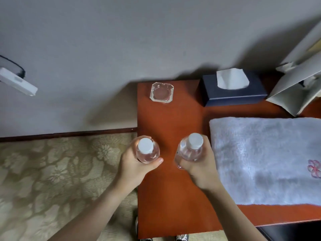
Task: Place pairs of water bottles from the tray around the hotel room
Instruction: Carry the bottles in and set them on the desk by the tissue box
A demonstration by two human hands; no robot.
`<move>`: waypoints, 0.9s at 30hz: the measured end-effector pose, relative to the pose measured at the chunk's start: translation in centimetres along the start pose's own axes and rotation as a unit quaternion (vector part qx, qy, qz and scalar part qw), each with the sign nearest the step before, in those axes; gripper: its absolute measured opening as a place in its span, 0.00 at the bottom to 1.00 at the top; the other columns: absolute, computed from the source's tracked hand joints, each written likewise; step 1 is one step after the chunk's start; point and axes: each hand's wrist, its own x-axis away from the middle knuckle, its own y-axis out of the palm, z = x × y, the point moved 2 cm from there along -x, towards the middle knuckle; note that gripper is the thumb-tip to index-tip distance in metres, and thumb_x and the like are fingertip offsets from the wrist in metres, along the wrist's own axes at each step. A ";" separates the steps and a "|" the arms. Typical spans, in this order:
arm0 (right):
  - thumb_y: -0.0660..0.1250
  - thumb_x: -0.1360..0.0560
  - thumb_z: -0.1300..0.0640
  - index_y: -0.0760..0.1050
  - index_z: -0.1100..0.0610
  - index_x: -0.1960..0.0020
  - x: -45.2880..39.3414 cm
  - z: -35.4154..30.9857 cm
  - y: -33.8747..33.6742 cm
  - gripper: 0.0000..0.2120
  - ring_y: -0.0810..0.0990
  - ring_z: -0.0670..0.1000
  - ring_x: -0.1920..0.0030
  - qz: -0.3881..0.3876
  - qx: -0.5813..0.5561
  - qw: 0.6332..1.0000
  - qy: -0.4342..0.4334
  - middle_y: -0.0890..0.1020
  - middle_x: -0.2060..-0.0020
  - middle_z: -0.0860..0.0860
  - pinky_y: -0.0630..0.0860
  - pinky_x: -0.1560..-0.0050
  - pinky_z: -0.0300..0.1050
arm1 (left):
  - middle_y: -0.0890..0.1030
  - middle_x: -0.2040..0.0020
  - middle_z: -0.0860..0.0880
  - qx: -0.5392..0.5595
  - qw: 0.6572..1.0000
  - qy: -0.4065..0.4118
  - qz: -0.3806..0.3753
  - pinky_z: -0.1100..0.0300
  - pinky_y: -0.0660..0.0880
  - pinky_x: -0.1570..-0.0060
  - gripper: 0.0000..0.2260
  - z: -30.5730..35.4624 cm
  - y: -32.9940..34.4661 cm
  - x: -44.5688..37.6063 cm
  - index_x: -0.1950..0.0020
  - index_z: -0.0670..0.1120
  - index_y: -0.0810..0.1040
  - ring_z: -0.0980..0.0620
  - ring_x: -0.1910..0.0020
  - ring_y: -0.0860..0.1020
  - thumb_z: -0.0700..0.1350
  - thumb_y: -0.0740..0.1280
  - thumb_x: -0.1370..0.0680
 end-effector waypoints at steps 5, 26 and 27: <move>0.77 0.38 0.70 0.72 0.55 0.46 -1.0 5.0 -0.3 0.27 0.81 0.48 0.59 0.019 0.000 1.000 -0.006 0.81 0.58 0.48 0.81 0.57 0.50 | 0.84 0.47 0.50 0.036 0.999 -0.032 0.019 0.57 0.80 0.45 0.27 -4.3 2.2 -0.6 0.42 0.48 0.79 0.52 0.46 0.82 0.37 0.83 0.38; 0.77 0.32 0.51 0.65 0.39 0.38 -0.1 11.9 0.0 0.29 0.76 0.41 0.41 0.114 0.176 0.978 -0.005 0.74 0.45 0.38 0.68 0.42 0.31 | 0.81 0.40 0.47 0.094 0.986 -0.064 0.122 0.46 0.77 0.38 0.37 -7.6 5.0 1.2 0.32 0.46 0.71 0.50 0.39 0.80 0.51 0.79 0.38; 0.75 0.30 0.48 0.66 0.46 0.36 -0.4 12.1 -0.1 0.28 0.76 0.45 0.39 0.106 0.176 0.979 0.000 0.75 0.43 0.40 0.70 0.40 0.37 | 0.78 0.36 0.45 0.103 0.987 -0.061 0.108 0.46 0.75 0.35 0.40 -7.9 5.1 1.4 0.28 0.44 0.66 0.50 0.36 0.78 0.50 0.78 0.36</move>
